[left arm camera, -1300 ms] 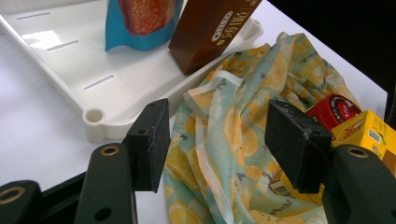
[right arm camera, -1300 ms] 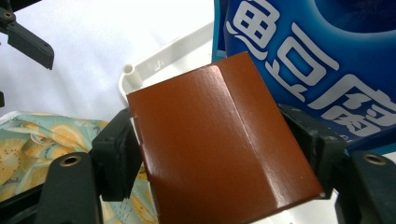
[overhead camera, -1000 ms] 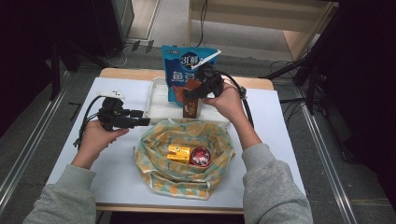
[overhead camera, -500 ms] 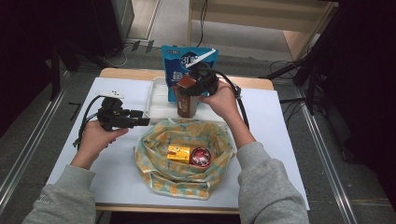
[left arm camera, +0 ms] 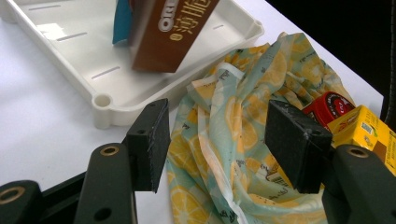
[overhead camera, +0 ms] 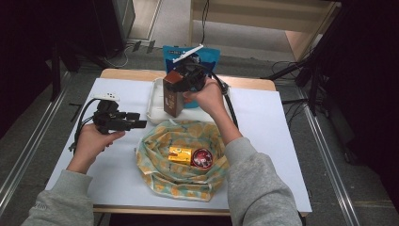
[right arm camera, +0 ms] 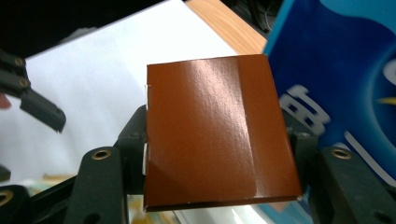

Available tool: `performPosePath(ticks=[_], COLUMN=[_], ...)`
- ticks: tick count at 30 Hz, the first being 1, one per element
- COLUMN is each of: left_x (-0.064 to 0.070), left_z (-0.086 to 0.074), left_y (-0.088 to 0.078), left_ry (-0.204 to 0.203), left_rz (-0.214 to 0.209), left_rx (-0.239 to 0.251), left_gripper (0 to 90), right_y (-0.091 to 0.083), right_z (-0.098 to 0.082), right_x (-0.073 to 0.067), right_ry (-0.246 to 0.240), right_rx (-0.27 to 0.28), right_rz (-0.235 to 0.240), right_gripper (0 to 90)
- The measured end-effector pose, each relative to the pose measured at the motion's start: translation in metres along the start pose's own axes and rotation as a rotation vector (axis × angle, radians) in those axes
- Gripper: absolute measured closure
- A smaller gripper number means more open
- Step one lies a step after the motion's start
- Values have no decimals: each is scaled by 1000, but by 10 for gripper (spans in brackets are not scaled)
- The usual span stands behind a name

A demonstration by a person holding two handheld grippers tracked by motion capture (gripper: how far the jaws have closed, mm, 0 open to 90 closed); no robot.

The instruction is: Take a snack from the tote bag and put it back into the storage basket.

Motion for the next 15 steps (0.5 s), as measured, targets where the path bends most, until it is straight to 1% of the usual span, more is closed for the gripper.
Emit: performPosePath(ticks=[3, 7, 11, 15], left_x=[-1, -2, -1, -1], left_z=[-1, -1, -2, -2], left_y=[-1, -2, -1, -1], left_ry=[-7, -3, -3, -6], left_rz=[4, 4, 6, 6], left_rx=[1, 1, -4, -1], left_gripper=[406, 407, 407, 407], right_y=[7, 13, 11, 6], right_z=[-1, -6, -10, -16], right_x=[-1, -1, -1, 1], right_ry=[8, 3, -7, -10], right_rx=[11, -4, 4, 9], right_rz=[11, 15, 19, 31], right_gripper=[432, 432, 434, 437])
Point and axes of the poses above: each handheld gripper's, and its own axes: y roughly forward along the jaws, z roughly out of its top, x roughly to its right, the point moved 3 cm from there along y, roughly forward along the jaws, and after that the axes turned 1 degree about y, right-handed, at the moved point
